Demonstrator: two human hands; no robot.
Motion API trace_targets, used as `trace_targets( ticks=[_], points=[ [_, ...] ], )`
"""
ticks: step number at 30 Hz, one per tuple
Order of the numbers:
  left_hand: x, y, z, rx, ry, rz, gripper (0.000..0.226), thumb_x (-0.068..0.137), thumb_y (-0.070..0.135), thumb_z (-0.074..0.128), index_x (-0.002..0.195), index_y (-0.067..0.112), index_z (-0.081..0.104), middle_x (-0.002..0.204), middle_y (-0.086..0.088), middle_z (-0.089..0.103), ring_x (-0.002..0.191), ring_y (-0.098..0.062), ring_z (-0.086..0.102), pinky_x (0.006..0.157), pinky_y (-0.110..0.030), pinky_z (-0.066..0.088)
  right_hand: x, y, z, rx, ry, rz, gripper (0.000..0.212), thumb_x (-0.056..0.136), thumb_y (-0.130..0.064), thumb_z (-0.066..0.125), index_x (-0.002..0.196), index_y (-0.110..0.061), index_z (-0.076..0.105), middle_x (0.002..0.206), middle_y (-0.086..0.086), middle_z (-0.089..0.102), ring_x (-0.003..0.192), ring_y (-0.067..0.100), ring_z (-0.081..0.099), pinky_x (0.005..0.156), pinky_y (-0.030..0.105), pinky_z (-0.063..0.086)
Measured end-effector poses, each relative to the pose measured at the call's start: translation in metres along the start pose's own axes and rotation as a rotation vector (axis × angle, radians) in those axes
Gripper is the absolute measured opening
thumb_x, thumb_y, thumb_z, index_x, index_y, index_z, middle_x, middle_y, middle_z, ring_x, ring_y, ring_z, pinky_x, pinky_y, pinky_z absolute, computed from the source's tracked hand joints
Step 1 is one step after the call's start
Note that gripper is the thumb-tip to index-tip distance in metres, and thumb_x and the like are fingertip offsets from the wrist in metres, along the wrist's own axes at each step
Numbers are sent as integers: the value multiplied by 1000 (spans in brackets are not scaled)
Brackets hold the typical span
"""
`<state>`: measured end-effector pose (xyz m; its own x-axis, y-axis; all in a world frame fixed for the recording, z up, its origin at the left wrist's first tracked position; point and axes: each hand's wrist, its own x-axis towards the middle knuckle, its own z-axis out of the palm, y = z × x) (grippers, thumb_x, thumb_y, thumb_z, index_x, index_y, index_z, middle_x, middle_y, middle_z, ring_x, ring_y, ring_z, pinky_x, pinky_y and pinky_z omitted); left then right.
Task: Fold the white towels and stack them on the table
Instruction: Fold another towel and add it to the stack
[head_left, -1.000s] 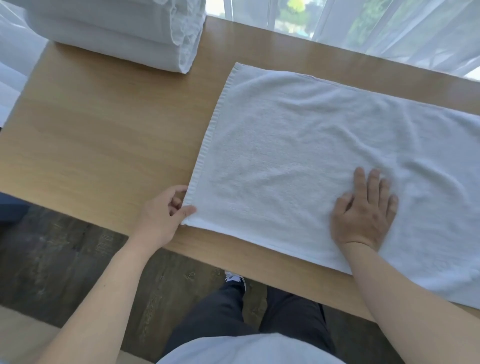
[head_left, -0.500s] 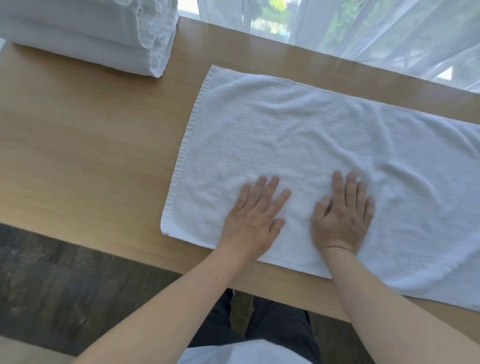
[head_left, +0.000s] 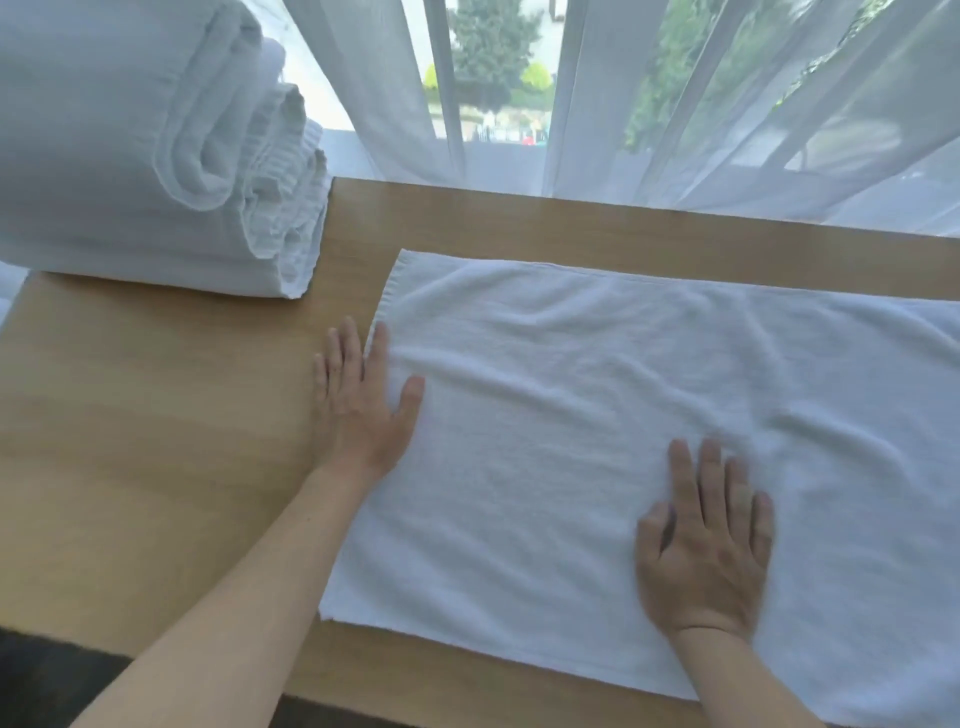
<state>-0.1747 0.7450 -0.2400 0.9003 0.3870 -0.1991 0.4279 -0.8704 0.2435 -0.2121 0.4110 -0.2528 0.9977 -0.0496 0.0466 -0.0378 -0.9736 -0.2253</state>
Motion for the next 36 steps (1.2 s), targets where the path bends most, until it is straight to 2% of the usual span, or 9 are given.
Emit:
trace_targets(
  ticks=[3, 6, 8, 15, 18, 21, 25, 30, 36],
  points=[
    [9, 46, 0, -2, 75, 221, 78, 97, 59, 26, 161, 18, 13, 169, -11, 0, 156, -28, -6, 125, -42, -6, 1, 2, 2, -7, 37, -19, 66, 88, -34, 36, 153, -21, 40, 160, 8, 34, 148, 31, 30, 120, 55, 19],
    [6, 95, 19, 15, 17, 480, 71, 99, 57, 30, 161, 24, 16, 169, -7, 2, 156, -26, -5, 126, -45, -3, 1, 1, 5, -8, 73, -19, 66, 87, -33, 37, 151, -20, 43, 160, 8, 35, 146, 30, 34, 119, 57, 22],
    [10, 110, 31, 99, -43, 527, 71, 98, 60, 26, 161, 30, 14, 169, -3, 0, 156, -24, -6, 125, -47, 0, 2, 2, 6, -12, 91, -25, 65, 86, -32, 38, 150, -19, 43, 160, 8, 34, 147, 28, 33, 118, 57, 23],
    [92, 90, 18, 170, -61, 286, 71, 95, 65, 13, 159, 39, -1, 169, 4, -7, 155, -18, -9, 125, -39, -9, 3, 3, 6, -20, 67, -29, 66, 87, -32, 38, 151, -21, 41, 161, 5, 32, 149, 26, 28, 118, 57, 24],
    [108, 88, 6, 97, -60, 172, 69, 101, 57, 21, 161, 28, 3, 170, -4, -4, 155, -21, -8, 125, -40, -7, 3, 4, 6, -19, 72, -35, 65, 87, -32, 39, 151, -20, 43, 161, 6, 33, 148, 27, 30, 118, 58, 24],
    [75, 115, 7, -16, 13, 298, 70, 103, 51, 24, 161, 13, 13, 168, -11, 5, 156, -27, -1, 126, -44, -2, 2, 5, 7, -26, 67, -37, 65, 87, -32, 39, 151, -20, 42, 161, 6, 33, 149, 27, 30, 118, 58, 24],
    [-24, 148, 40, -51, 34, 572, 66, 101, 47, 38, 159, 19, 25, 168, -11, 13, 155, -29, 7, 125, -49, 9, 2, 5, 4, -36, -3, -35, 68, 87, -32, 39, 154, -22, 37, 163, 5, 29, 152, 25, 22, 120, 56, 19],
    [-106, 110, 69, 83, -29, 472, 68, 101, 50, 35, 161, 24, 16, 169, -6, 7, 156, -25, 5, 124, -50, 11, 2, 4, 5, -34, -49, -24, 69, 90, -34, 37, 157, -25, 29, 165, 2, 23, 154, 22, 15, 123, 52, 13],
    [-111, 39, 47, 133, -49, 258, 67, 103, 56, 21, 161, 30, 0, 170, 2, -7, 155, -20, -9, 125, -43, -3, 1, 5, 2, 4, -63, 2, 65, 92, -35, 32, 157, -26, 31, 164, 3, 24, 153, 24, 17, 124, 50, 10]
  ],
)
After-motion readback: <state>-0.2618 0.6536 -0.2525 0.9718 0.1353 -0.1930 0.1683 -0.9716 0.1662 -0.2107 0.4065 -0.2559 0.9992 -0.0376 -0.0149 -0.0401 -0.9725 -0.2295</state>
